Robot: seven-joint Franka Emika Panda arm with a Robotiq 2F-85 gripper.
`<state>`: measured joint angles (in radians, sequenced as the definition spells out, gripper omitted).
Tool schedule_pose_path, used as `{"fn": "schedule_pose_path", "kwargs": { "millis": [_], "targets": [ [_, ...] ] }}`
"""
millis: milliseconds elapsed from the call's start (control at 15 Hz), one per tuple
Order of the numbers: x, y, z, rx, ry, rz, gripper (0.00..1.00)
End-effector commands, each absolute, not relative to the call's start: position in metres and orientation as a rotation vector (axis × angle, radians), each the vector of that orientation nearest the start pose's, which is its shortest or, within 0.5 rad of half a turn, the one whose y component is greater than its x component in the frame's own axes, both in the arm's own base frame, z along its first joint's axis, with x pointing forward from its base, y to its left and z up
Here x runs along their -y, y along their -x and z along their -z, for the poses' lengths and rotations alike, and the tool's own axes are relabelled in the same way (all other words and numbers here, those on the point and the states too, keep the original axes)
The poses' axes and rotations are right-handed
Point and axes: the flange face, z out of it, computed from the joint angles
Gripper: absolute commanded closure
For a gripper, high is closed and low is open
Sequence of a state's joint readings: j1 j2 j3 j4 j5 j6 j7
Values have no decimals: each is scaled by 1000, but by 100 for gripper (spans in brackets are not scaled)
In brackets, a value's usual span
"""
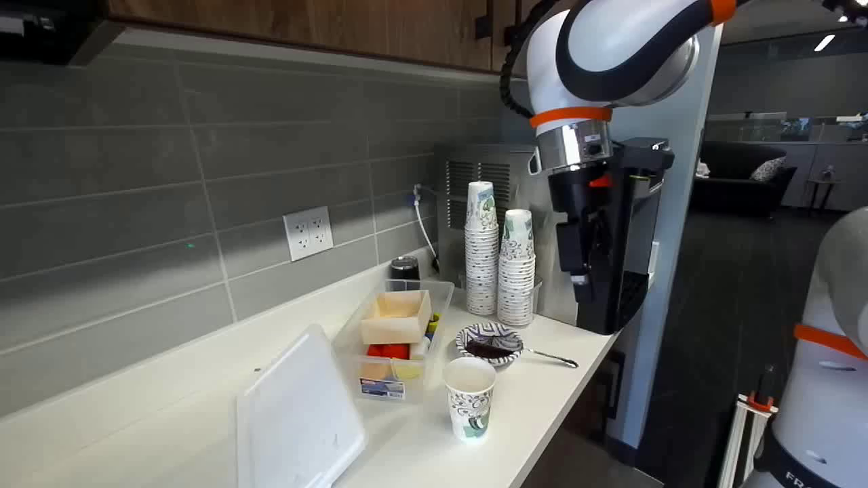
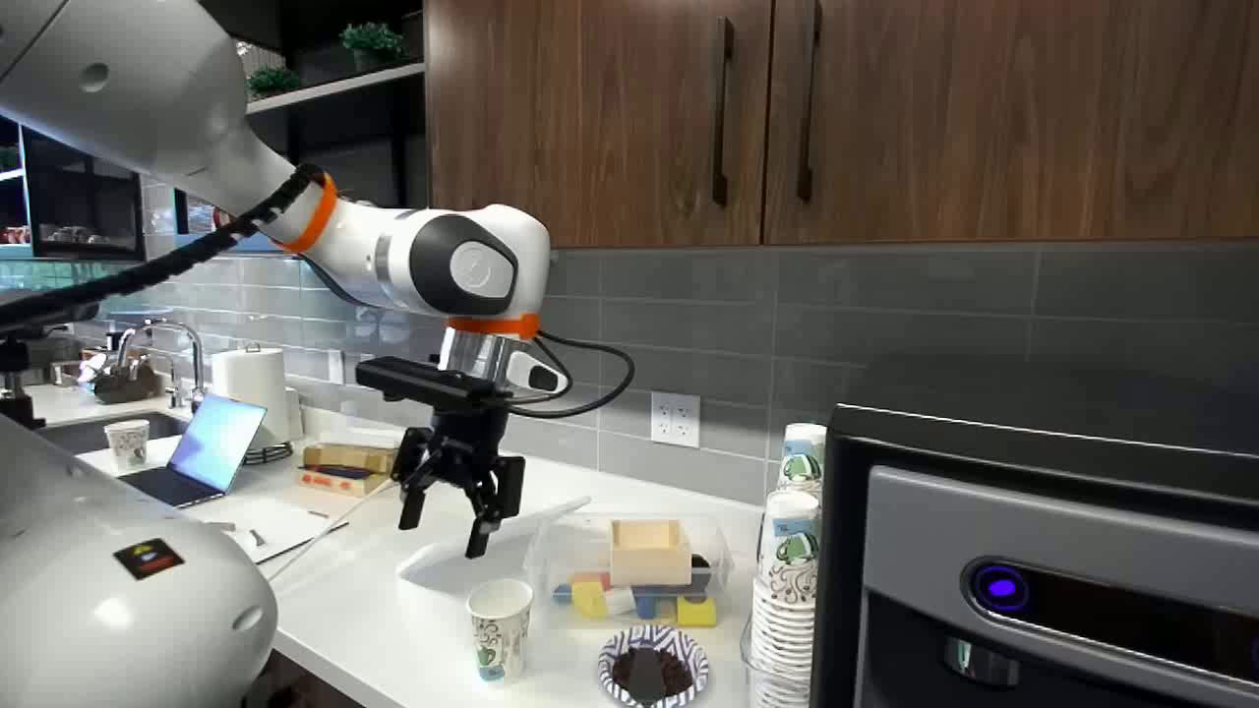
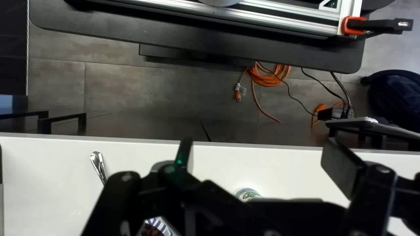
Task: Move one cup from the stack to the counter
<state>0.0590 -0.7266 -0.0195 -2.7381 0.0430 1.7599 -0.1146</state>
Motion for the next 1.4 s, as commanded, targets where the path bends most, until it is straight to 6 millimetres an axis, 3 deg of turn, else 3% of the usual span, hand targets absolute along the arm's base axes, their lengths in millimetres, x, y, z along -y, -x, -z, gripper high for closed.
{"fn": "schedule_pose_path", "kwargs": {
  "millis": [0, 400, 600, 1133, 1333],
  "targets": [
    [-16, -293, -410, 225, 3047, -385, 0],
    [-16, -293, -410, 225, 3047, -385, 0],
    [-8, -305, -424, 168, 3086, -323, 0],
    [38, -351, -508, 51, 3190, -19, 0],
    [61, -375, -530, 31, 3205, 121, 0]
  ]
}}
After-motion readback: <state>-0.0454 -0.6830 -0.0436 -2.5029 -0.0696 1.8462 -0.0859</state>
